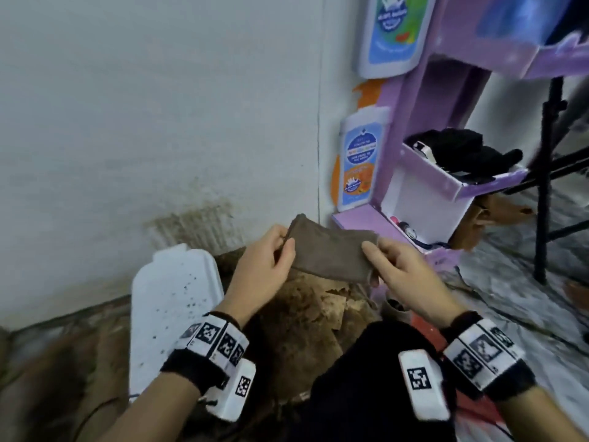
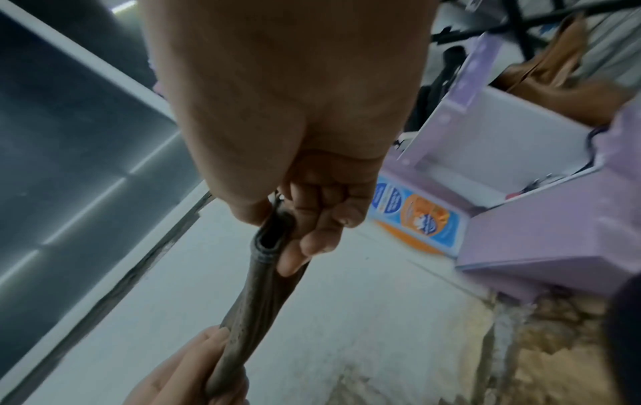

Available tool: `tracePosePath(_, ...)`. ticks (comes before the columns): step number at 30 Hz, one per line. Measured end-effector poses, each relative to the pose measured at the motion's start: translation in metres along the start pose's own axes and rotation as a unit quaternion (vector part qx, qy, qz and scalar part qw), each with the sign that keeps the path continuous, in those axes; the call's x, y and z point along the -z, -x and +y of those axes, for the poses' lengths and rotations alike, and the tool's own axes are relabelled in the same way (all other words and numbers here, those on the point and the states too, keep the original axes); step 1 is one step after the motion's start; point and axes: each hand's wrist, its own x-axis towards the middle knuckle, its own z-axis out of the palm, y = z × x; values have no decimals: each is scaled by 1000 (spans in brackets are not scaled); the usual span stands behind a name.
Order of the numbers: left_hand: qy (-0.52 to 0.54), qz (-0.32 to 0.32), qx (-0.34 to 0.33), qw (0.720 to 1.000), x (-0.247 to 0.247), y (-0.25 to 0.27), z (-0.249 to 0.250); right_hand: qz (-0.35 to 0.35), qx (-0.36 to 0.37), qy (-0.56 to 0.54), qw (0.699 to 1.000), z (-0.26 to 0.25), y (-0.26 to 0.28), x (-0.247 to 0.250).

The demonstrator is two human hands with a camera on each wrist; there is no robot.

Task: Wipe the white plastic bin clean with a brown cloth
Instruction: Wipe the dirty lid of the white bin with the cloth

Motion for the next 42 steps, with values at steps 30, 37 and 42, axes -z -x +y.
tracePosePath(30, -311, -62, 21, 948, 126, 96, -149, -164, -105, 115, 974, -29, 67, -247)
tracePosePath(37, -344, -42, 49, 937, 120, 88, -157, -280, -31, 267, 921, -60, 64, -236)
tracePosePath(42, -318, 28, 105, 942, 124, 108, -149, -191, 108, 203, 954, -55, 29, -242)
